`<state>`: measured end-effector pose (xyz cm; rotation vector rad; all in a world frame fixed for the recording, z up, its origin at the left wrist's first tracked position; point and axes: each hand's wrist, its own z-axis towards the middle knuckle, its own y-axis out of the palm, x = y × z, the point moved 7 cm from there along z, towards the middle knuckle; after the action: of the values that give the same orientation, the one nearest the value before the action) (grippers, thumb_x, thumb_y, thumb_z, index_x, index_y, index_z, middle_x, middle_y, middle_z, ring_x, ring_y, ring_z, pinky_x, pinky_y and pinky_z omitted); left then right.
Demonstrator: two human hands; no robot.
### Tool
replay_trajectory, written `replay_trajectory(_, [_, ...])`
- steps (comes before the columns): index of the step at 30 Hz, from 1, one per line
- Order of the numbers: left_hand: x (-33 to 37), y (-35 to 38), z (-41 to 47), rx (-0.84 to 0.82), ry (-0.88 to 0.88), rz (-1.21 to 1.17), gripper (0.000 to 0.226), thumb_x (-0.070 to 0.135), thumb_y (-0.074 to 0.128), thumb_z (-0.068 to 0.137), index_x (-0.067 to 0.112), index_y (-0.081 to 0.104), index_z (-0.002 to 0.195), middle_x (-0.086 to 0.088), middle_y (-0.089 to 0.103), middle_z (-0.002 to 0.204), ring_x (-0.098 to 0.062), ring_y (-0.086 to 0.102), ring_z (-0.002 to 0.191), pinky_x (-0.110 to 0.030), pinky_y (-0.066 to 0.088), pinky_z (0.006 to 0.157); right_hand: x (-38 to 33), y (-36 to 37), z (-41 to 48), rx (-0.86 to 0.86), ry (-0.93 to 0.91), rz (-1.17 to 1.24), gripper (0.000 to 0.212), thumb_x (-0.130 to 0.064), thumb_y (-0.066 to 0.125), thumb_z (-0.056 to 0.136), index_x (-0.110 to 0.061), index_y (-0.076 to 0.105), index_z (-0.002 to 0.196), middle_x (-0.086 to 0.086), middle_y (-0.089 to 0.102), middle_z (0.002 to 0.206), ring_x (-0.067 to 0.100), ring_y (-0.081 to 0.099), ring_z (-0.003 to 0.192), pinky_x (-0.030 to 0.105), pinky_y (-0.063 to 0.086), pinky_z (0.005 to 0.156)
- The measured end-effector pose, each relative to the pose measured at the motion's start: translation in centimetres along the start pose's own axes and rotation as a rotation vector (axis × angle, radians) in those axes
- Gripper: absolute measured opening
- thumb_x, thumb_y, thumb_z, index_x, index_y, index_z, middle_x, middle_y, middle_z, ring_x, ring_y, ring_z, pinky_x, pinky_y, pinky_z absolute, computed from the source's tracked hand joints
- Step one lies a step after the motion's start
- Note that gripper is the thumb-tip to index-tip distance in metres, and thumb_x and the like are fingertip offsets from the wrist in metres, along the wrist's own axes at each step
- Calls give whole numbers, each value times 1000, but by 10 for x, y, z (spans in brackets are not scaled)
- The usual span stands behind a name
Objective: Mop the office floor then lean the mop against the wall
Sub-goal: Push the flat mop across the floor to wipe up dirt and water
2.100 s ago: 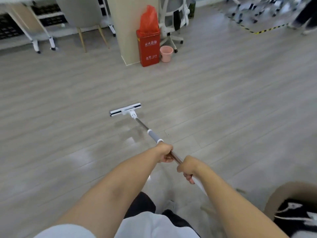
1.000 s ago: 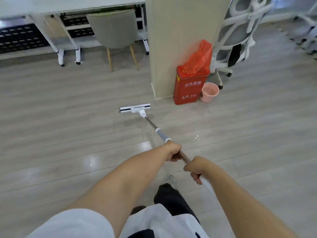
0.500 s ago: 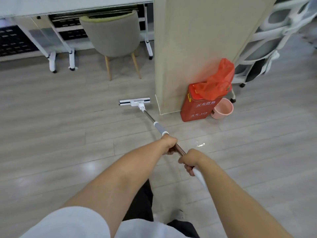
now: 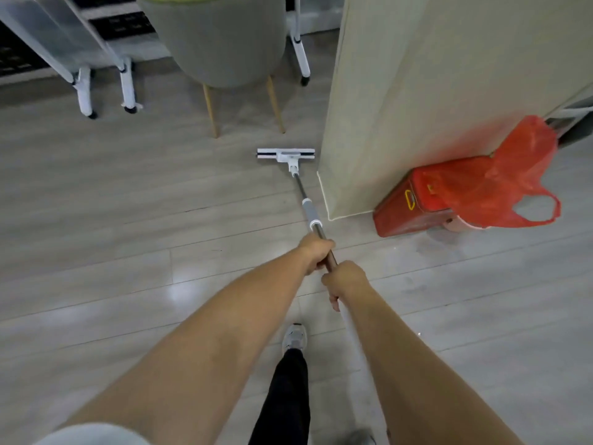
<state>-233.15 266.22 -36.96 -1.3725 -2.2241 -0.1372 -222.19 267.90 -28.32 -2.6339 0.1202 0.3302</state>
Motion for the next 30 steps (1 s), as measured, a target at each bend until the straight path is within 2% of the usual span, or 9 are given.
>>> replay_trajectory(3, [-14,-13,16,-23,-45,9,14,15,64,89,6,57,97,-8,57,73,-20,56,61,-27,46,50,-19,25,15,-30,8,-65,16,-5,49,92,-8,51,78,5,60,47,23,68,61,26,46,47])
replay_trajectory(6, [-36,-19,19,-63,-79,30,17,14,63,89,5,59,103,-12,62,83,-23,62,69,-31,54,60,-13,48,11,-81,43,-12,12,-6,47,93,-6,55,84,8,65,56,19,64,50,23,43,43])
replay_trajectory(12, [-72,-15,-6,-93,-111,121,16,18,59,96,7,58,108,-11,63,84,-23,64,69,-34,59,58,45,95,-24,-256,108,561,19,-18,57,96,-3,57,108,8,57,54,21,54,48,37,51,63])
replay_trajectory(15, [-95,-1,-32,-92,-117,177,20,17,56,98,6,56,115,-12,64,84,-23,67,67,-34,59,53,78,110,-47,-209,89,468,19,-25,48,99,-10,56,107,6,58,51,20,54,47,35,51,62])
replay_trajectory(21, [-158,47,-85,-110,-122,164,24,17,52,101,2,53,120,-15,67,87,-24,67,65,-36,59,52,151,134,-71,-152,15,263,32,-20,40,101,4,60,110,11,62,63,23,59,57,34,51,69])
replay_trajectory(24, [-197,72,-119,-122,-135,199,25,16,47,104,-1,51,122,-16,68,91,-25,67,64,-35,59,53,199,157,-93,-201,34,296,33,-23,41,101,0,61,89,9,59,53,24,56,56,36,50,68])
replay_trajectory(26, [-231,92,-141,-146,-146,235,25,14,44,104,-2,50,122,-15,66,84,-24,66,63,-32,57,49,235,174,-112,-183,53,340,31,-26,46,103,-11,54,76,8,55,59,20,52,52,30,50,57])
replay_trajectory(28, [-269,112,-165,-137,-145,230,24,10,41,103,-3,51,121,-15,65,82,-24,66,61,-31,54,43,275,195,-133,-169,74,361,30,-26,48,103,-14,51,75,8,53,65,20,51,52,30,48,51])
replay_trajectory(30, [-307,135,-194,-145,-137,194,19,6,40,102,-3,53,113,-15,63,80,-25,65,60,-34,55,45,317,221,-155,-214,88,314,39,-31,41,104,-4,57,82,14,55,62,25,51,52,34,48,62])
